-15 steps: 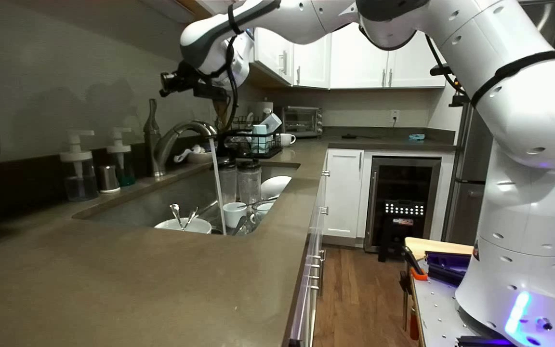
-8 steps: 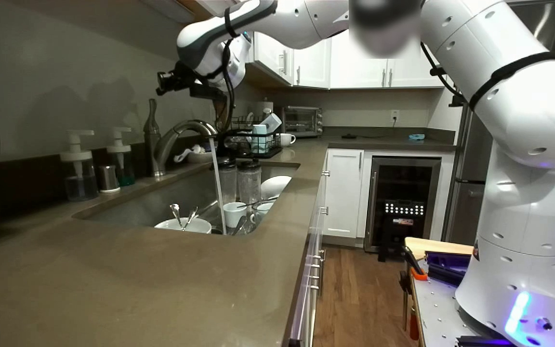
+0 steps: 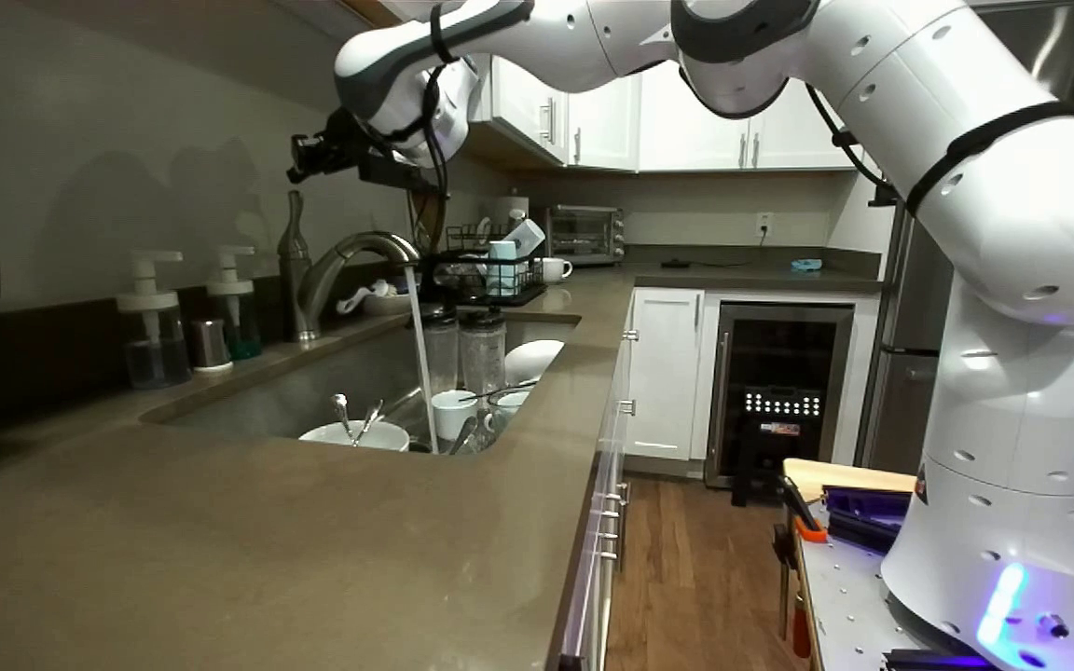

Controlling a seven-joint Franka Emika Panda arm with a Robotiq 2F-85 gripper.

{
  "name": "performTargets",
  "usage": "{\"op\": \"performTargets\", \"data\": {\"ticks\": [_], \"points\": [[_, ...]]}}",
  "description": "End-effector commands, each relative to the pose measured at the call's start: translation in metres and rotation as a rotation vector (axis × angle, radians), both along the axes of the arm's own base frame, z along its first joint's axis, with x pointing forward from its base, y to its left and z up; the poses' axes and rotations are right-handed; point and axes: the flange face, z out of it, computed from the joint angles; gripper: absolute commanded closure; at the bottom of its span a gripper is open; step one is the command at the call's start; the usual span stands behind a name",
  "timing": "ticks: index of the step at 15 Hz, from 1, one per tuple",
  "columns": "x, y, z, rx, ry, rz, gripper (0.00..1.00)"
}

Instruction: Close the faucet

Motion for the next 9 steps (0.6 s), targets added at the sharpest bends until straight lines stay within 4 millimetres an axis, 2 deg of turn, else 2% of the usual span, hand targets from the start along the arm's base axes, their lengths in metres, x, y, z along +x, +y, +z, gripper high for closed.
{"op": "performTargets", "data": {"ticks": [1,9], "points": [[0.0074,0.0005,0.0023,-0.02,0.02,0.047,0.98],[0.0139,-0.0012,-0.0069,-0.03,0.066,0.071,0.99]]}}
